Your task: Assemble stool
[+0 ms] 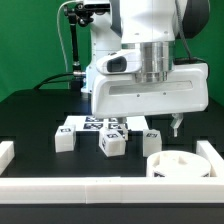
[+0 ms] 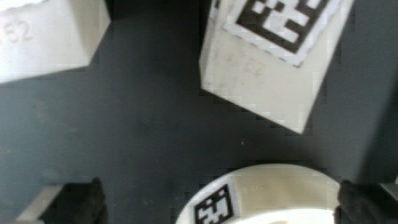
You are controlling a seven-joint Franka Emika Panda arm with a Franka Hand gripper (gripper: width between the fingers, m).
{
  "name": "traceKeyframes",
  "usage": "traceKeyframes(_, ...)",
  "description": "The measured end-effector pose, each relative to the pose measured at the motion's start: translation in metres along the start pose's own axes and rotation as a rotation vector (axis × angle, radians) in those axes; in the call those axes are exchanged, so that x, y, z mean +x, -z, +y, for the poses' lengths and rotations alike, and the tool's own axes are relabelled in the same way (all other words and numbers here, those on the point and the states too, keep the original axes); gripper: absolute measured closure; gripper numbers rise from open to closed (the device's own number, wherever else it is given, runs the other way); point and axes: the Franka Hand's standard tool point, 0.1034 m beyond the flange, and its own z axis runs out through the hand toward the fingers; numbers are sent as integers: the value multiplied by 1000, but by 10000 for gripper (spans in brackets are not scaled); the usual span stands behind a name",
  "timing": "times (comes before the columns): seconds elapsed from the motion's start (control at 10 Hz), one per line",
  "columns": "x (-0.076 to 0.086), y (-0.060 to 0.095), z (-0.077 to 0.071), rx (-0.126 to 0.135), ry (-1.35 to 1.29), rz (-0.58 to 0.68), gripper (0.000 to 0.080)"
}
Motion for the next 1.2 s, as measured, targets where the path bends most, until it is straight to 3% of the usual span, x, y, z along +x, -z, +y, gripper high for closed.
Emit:
traceKeyframes(0.2,-13,-9,8,22,-315,-42,151)
traceKeyframes(0.3,-11,-9,4,22,-407,-29,151)
traceKeyframes(0.6,-12,-9,3,24,-353,-40,151)
traceKeyframes(1.2,-20,-4,3,71,-290,-431,151)
